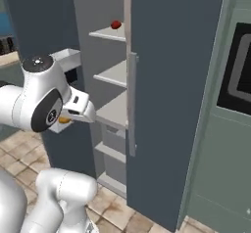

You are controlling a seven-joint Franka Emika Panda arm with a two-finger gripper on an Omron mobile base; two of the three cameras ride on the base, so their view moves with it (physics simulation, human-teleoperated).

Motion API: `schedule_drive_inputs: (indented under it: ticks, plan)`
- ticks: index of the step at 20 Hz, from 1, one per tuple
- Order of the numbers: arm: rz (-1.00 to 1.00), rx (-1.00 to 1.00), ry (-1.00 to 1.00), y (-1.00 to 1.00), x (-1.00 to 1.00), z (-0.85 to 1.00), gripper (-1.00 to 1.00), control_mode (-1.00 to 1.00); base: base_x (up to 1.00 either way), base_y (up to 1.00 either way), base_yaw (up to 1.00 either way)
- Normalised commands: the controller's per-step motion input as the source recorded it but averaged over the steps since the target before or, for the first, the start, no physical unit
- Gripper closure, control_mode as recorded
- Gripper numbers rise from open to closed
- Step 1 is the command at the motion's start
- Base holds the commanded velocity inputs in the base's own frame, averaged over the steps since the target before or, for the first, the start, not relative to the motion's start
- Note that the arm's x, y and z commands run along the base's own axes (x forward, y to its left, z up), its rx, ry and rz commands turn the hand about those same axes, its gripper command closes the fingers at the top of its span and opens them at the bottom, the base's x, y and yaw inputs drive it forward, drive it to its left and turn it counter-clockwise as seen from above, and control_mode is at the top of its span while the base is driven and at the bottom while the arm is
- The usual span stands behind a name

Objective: Take the bell pepper and mushroom out of the freezer and place them in the tupperware container on the counter. Then put the tupperware containing the vegetables back in the freezer.

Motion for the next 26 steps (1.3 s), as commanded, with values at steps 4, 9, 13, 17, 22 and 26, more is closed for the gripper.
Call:
schedule_drive_inputs:
  ticks: [4,9,13,17,22,26]
  plan:
    - [0.00,0.00,0.00,0.00,0.00,0.00,1.00,1.00,0.00,-0.99,0.36]
    - [0.00,0.00,0.00,0.00,0.00,0.00,1.00,1.00,-0.16,-0.62,0.54]
    - [0.00,0.00,0.00,0.00,0.00,0.00,1.00,1.00,-0.23,-0.26,0.88]
    - [0.00,0.00,0.00,0.00,0.00,0.00,1.00,1.00,-0.12,-0.18,0.92]
    - [0.00,0.00,0.00,0.00,0.00,0.00,1.00,1.00,-0.03,-0.22,0.90]
    - [0.00,0.00,0.00,0.00,0.00,0.00,1.00,1.00,0.00,-0.32,0.84]
